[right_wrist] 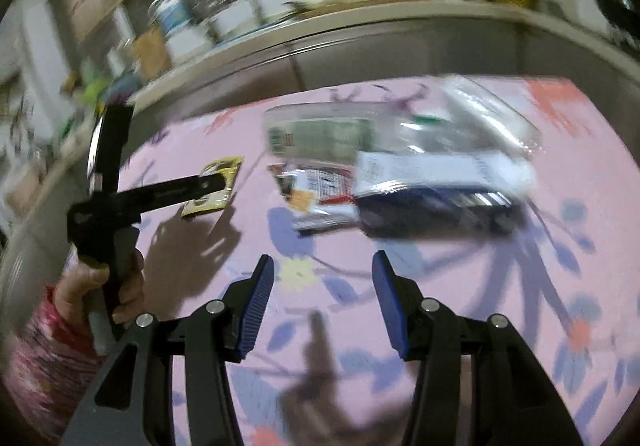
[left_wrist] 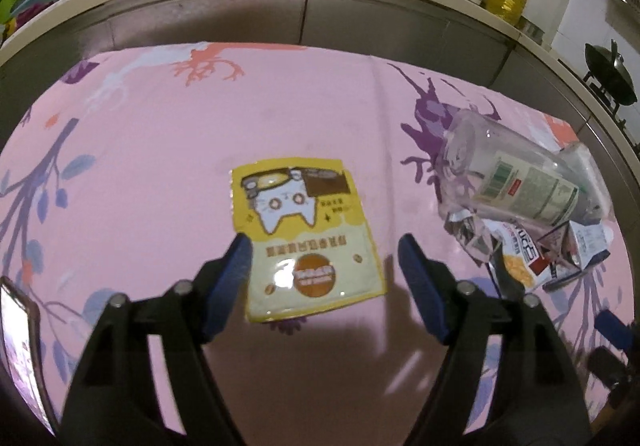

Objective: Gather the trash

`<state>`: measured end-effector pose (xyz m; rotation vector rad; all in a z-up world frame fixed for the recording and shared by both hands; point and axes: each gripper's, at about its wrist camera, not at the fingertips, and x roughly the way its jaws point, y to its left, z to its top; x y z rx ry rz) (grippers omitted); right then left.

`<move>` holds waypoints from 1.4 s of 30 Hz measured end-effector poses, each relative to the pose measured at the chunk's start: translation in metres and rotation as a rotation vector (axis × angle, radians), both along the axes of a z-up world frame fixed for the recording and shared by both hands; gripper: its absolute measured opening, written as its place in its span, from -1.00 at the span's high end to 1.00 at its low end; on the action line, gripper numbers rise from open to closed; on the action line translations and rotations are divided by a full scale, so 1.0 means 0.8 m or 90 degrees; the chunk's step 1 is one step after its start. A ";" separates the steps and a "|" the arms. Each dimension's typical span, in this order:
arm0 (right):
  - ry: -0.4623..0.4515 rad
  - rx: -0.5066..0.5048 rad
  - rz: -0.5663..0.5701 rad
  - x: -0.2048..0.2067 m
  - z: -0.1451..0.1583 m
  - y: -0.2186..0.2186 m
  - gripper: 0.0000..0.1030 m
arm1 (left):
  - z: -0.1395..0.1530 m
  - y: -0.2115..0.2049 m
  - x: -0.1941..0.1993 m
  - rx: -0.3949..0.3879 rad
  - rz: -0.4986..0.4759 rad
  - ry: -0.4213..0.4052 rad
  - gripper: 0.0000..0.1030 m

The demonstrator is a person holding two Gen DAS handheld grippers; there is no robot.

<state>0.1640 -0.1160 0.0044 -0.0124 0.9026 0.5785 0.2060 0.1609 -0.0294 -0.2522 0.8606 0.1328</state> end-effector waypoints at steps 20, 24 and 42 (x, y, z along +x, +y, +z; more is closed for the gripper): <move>-0.070 -0.136 0.091 0.010 -0.049 0.058 1.00 | -0.007 0.038 -0.067 -0.127 -0.016 -0.007 0.93; -0.014 -0.060 0.113 -0.016 -0.041 0.048 1.00 | -0.001 0.067 -0.047 -0.168 0.011 -0.006 0.05; 0.153 0.110 0.055 0.000 -0.048 0.027 0.42 | -0.019 0.056 0.019 -0.255 -0.038 0.012 0.94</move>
